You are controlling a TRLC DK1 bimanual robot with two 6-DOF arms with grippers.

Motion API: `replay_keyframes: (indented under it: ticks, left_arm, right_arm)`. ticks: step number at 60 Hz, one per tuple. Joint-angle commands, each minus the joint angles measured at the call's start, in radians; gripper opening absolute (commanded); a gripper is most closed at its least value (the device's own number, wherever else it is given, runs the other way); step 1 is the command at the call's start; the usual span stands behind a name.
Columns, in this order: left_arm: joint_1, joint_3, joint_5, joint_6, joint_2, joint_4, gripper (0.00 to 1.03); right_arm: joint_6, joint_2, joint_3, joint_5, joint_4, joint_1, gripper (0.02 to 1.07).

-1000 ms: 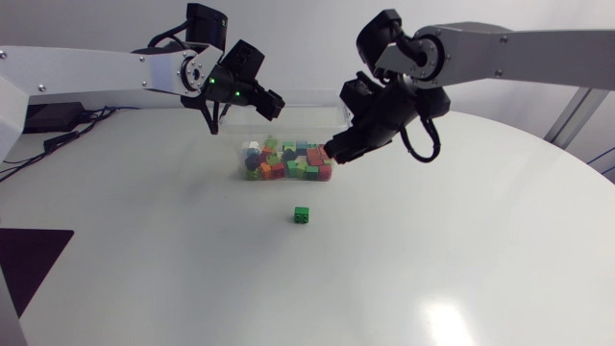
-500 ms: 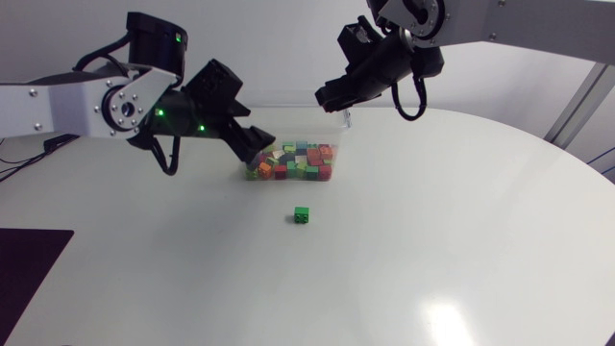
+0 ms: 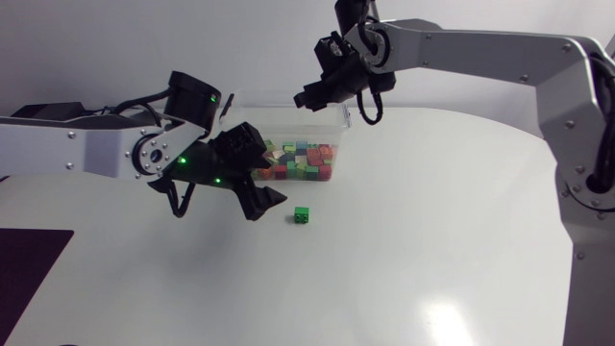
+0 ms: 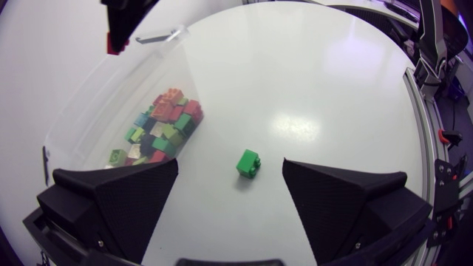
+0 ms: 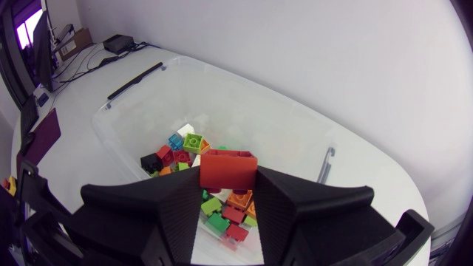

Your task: Place the duplo bricks in the container

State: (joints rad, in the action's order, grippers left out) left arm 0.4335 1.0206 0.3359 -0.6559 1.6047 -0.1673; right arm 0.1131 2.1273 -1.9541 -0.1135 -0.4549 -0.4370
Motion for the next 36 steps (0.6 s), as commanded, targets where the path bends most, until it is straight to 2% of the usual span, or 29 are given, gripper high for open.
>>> replay_keyframes:
  ticks: [1,4,5,6,12,18,24,36]
  left_arm:
    - [0.017,0.042,0.008,-0.042,0.058,-0.028,0.98]
    - [0.024,0.067,0.008,-0.062,0.081,-0.049,0.98]
    - [0.025,0.076,0.008,-0.065,0.092,-0.054,0.98]
    - [0.027,0.082,0.008,-0.07,0.1,-0.06,0.98]
    - [0.04,0.128,-0.001,-0.094,0.152,-0.089,0.98]
    - [0.059,0.167,-0.02,-0.119,0.187,-0.112,0.98]
    - [0.074,0.197,-0.034,-0.16,0.221,-0.132,0.98]
    - [0.088,0.326,-0.048,-0.307,0.345,-0.264,0.98]
  right_arm:
    - [0.011,0.06,-0.057,0.017,0.027,-0.022,0.51]
    - [0.013,0.089,-0.094,0.031,0.024,-0.029,0.89]
    - [0.013,0.094,-0.103,0.04,0.022,-0.032,0.98]
    - [0.014,0.097,-0.108,0.046,0.021,-0.035,1.03]
    - [0.013,0.051,-0.086,0.054,0.035,-0.035,1.03]
    - [0.013,-0.063,0.05,0.052,0.117,-0.022,1.03]
    - [0.023,-0.236,0.276,0.046,0.219,0.004,1.03]
    - [0.042,-0.564,0.698,0.012,0.384,0.1,1.03]
